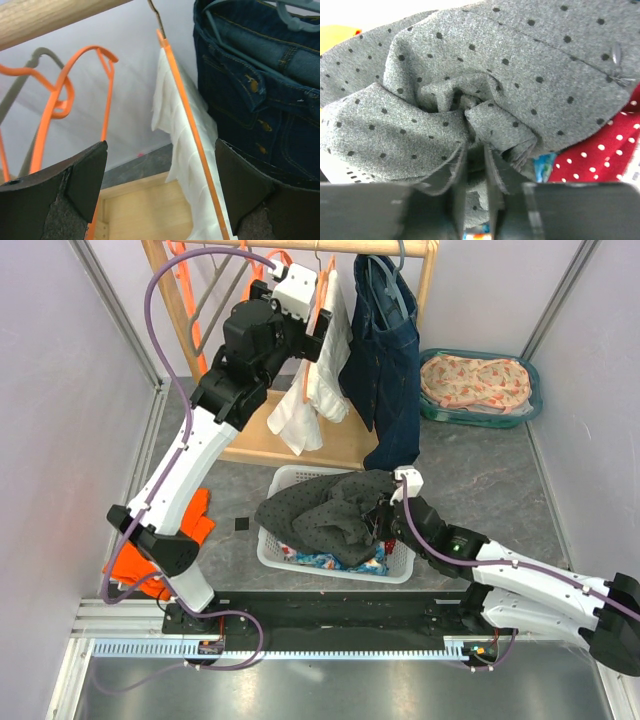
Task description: Remove the skirt from the hanger
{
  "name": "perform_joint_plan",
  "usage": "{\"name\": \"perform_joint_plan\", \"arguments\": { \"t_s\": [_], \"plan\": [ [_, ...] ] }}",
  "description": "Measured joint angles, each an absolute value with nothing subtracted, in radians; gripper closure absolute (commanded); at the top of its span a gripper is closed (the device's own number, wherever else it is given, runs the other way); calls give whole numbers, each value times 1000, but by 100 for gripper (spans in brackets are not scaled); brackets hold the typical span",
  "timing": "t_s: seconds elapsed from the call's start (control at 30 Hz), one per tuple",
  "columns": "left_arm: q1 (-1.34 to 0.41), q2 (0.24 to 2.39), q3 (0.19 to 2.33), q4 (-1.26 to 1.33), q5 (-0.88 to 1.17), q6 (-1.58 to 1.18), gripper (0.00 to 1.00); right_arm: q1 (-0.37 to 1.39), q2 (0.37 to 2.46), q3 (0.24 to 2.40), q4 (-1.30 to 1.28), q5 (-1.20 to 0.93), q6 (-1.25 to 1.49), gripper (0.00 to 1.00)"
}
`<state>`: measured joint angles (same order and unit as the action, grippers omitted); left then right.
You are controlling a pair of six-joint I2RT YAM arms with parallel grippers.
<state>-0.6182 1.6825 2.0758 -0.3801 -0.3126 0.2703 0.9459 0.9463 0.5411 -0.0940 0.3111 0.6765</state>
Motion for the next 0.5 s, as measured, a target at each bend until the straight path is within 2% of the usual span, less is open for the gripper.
{"name": "perform_joint_plan", "arguments": {
  "t_s": [0.1, 0.2, 0.3, 0.4, 0.43, 0.5],
  "plan": [
    [-601, 1713, 2120, -426, -245, 229, 6, 946, 927, 541, -119, 321, 678, 55],
    [-589, 1732, 2136, -465, -183, 188, 6, 946, 912, 541, -142, 331, 675, 53],
    [-583, 1747, 2144, -490, -147, 157, 11, 946, 908, 542, -157, 338, 673, 52],
    [-575, 1765, 2153, -500, -126, 136, 28, 946, 905, 543, -169, 340, 673, 52],
    [-573, 1771, 2156, -502, -119, 130, 41, 946, 905, 546, -175, 342, 673, 52],
    [-570, 1786, 2162, -506, -102, 117, 50, 946, 904, 552, -183, 345, 673, 53]
  ]
}}
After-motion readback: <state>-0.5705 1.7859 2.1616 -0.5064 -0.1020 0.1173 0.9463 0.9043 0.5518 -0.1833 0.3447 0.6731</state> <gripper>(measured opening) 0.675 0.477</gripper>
